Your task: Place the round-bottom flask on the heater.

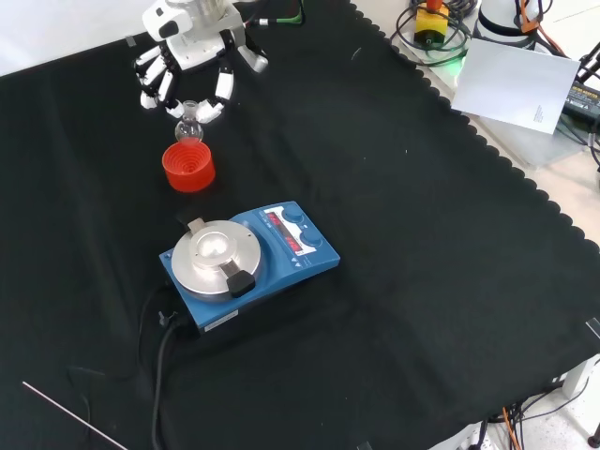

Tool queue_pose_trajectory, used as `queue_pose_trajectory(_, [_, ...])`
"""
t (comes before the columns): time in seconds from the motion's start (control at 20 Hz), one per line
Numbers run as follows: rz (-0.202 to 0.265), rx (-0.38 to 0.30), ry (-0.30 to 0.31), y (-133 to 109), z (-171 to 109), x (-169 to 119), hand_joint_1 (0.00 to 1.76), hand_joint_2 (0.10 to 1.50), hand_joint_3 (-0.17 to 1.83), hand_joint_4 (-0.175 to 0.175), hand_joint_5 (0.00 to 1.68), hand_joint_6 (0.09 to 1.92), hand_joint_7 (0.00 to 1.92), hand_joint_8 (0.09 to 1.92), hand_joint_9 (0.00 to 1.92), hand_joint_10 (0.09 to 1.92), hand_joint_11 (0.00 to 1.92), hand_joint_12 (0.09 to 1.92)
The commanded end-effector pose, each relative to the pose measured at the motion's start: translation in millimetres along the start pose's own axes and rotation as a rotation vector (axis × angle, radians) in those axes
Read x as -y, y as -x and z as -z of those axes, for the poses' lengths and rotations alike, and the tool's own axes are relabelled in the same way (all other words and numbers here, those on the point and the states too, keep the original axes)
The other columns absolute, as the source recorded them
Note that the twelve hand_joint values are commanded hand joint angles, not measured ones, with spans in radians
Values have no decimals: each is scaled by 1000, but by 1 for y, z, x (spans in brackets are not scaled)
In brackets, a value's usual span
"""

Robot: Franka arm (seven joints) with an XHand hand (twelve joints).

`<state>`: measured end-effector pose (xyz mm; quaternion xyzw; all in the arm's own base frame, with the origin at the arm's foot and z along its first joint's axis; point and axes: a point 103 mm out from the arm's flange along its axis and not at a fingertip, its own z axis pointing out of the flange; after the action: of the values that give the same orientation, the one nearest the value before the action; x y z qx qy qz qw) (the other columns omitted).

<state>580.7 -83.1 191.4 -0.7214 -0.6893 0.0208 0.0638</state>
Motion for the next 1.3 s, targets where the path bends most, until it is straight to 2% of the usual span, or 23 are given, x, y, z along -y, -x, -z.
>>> queue_pose_trajectory(0.05, [22, 26, -5, -16, 9, 3, 1066, 662, 948, 96, 1008, 1280, 385, 689, 509, 687, 121, 1355])
queue_pose_trajectory(0.35, [41, 50, 1, -35, 25, 2, 1065, 659, 953, 100, 1009, 1281, 384, 689, 510, 686, 122, 1354])
queue_pose_trajectory(0.8, [67, 122, -29, -88, 45, -1, 1065, 655, 960, 104, 1011, 1283, 383, 688, 509, 684, 124, 1353])
queue_pose_trajectory(0.95, [87, 142, -36, -106, 47, -5, 1065, 654, 962, 105, 1011, 1283, 383, 688, 508, 684, 124, 1353])
queue_pose_trajectory(1.1, [118, 218, -37, -127, 51, -10, 1065, 653, 964, 106, 1012, 1283, 383, 688, 508, 683, 125, 1353])
queue_pose_trajectory(1.3, [155, 221, -40, -153, 45, -13, 1065, 652, 965, 107, 1012, 1283, 383, 688, 508, 683, 127, 1353])
